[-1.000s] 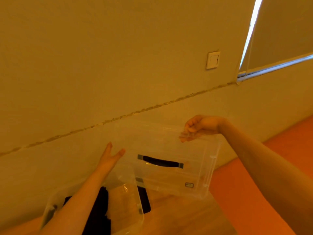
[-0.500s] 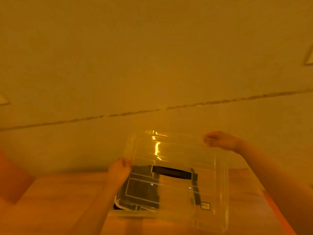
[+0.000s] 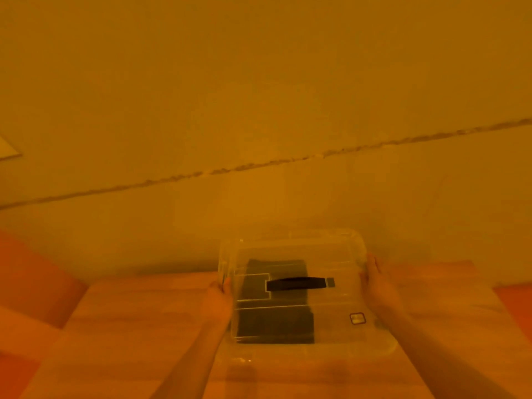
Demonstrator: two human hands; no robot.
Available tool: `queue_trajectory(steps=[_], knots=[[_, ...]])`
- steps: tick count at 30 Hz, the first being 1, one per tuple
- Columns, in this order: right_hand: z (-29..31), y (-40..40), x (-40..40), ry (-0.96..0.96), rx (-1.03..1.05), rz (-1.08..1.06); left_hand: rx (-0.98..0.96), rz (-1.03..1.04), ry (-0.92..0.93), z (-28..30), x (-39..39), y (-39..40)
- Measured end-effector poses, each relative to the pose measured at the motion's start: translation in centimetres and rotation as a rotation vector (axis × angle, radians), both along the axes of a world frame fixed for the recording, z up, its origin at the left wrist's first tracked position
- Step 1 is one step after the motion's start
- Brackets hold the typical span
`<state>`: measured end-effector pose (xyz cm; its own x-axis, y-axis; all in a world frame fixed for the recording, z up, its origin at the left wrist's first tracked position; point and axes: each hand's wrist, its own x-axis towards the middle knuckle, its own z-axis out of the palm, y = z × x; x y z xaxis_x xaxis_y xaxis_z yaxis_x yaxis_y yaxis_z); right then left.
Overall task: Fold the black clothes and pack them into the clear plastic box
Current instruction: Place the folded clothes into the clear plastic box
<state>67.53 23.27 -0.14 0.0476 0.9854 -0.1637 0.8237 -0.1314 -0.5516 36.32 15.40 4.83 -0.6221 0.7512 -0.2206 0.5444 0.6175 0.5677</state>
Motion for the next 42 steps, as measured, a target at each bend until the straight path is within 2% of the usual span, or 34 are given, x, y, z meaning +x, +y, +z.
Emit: queue_trajectory(steps=[4, 8, 12, 14, 17, 20, 22, 23, 26, 27, 30, 32, 35, 37, 40, 42], knots=[[-0.1, 0.1, -0.4, 0.107, -0.064, -0.066, -0.035, -0.093, 0.002, -2.9, -1.3, 0.5], [0.0, 0.3, -1.0, 0.226, -0.109, -0.113, 0.024, -0.151, -0.096, -3.6, -1.8, 1.2], [-5.4, 2.0, 1.2, 0.415, -0.114, -0.185, -0.001, -0.144, -0.179, -4.6, -2.0, 2.0], [-6.0, 2.6, 1.3, 0.426, -0.165, -0.182, -0.029, -0.124, -0.163, -5.8, -2.4, 2.4], [-1.9, 1.7, -0.7, 0.309, -0.157, -0.181, -0.023, -0.080, -0.222, -5.8, -2.7, 2.7], [0.1, 1.1, -1.6, 0.180, -0.172, -0.197, -0.091, 0.172, -0.533, -6.1, -3.0, 2.7], [-0.3, 1.1, -0.9, 0.074, -0.202, -0.319, -0.128, 0.206, -0.643, -6.2, -3.0, 2.5], [-0.1, 0.9, -0.9, 0.172, -0.274, -0.395, -0.094, 0.193, -0.624, -6.2, -2.9, 2.4], [-1.6, 1.0, -0.7, 0.598, -0.438, -0.596, 0.076, 0.191, -0.409, -5.9, -2.5, 2.2], [-1.6, 0.9, -0.8, 0.604, -0.394, -0.603, 0.115, 0.180, -0.353, -5.7, -2.4, 2.2], [-1.4, 0.5, -0.8, 0.252, -0.152, -0.537, 0.138, 0.095, -0.237, -5.3, -2.1, 2.0], [-2.1, 0.5, -0.8, 0.139, -0.099, -0.491, 0.105, 0.038, -0.184, -5.3, -2.0, 1.9], [-2.2, 0.7, -0.7, 0.307, -0.136, -0.454, 0.059, -0.006, -0.195, -5.2, -1.9, 1.8], [-1.8, 0.9, 0.2, 0.418, -0.172, -0.371, 0.069, -0.025, -0.284, -5.3, -2.3, 1.6], [-2.0, 0.9, 1.7, 0.455, -0.227, -0.274, 0.120, -0.048, -0.425, -5.6, -2.8, 1.0], [-2.5, 0.8, 1.5, 0.440, -0.181, -0.305, 0.132, -0.057, -0.369, -5.7, -2.7, 0.8]])
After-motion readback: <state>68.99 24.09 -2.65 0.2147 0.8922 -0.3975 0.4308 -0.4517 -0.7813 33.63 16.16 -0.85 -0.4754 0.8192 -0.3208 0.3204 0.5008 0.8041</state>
